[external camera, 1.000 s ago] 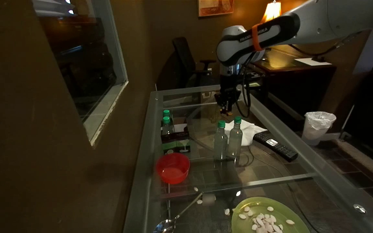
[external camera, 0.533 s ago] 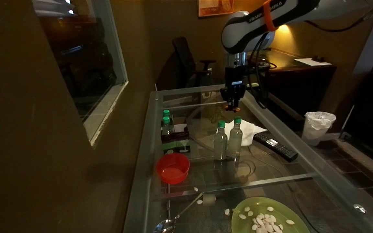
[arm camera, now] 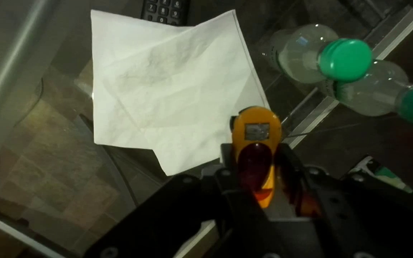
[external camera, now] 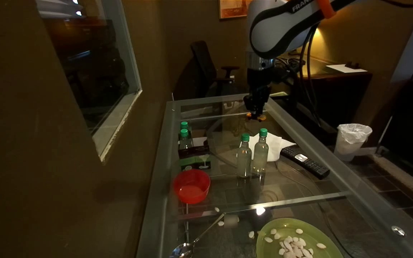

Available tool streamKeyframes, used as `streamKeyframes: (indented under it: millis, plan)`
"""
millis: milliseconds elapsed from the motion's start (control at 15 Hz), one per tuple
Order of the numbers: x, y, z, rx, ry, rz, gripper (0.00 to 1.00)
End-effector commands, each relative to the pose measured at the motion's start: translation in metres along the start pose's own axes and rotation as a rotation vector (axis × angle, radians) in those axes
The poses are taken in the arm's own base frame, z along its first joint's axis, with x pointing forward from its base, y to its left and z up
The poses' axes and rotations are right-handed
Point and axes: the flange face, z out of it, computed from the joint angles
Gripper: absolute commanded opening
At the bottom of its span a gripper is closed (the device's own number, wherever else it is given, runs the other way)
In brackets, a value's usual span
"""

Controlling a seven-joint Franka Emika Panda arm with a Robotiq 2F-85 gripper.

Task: Move the orange car to the left.

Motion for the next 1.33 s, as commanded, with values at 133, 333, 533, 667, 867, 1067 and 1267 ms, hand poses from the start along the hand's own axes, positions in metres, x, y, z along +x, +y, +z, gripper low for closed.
streamKeyframes:
  millis: [133,333,533,667,867,1067,1267]
  plan:
    - [-0.05,-0.038,-0.015,-0.056,0.119,-0.153,0.08]
    - [-0.061,-0.053,-0.018,-0.062,0.151,-0.215,0.08]
    - [-0.07,-0.065,-0.02,-0.071,0.181,-0.279,0.08]
    - [-0.076,-0.072,-0.021,-0.065,0.178,-0.321,0.08]
    - [-0.082,-0.082,-0.022,-0.062,0.182,-0.38,0.08]
    - [-0.087,-0.091,-0.024,-0.063,0.183,-0.433,0.08]
    - [-0.094,-0.102,-0.024,-0.059,0.176,-0.513,0.08]
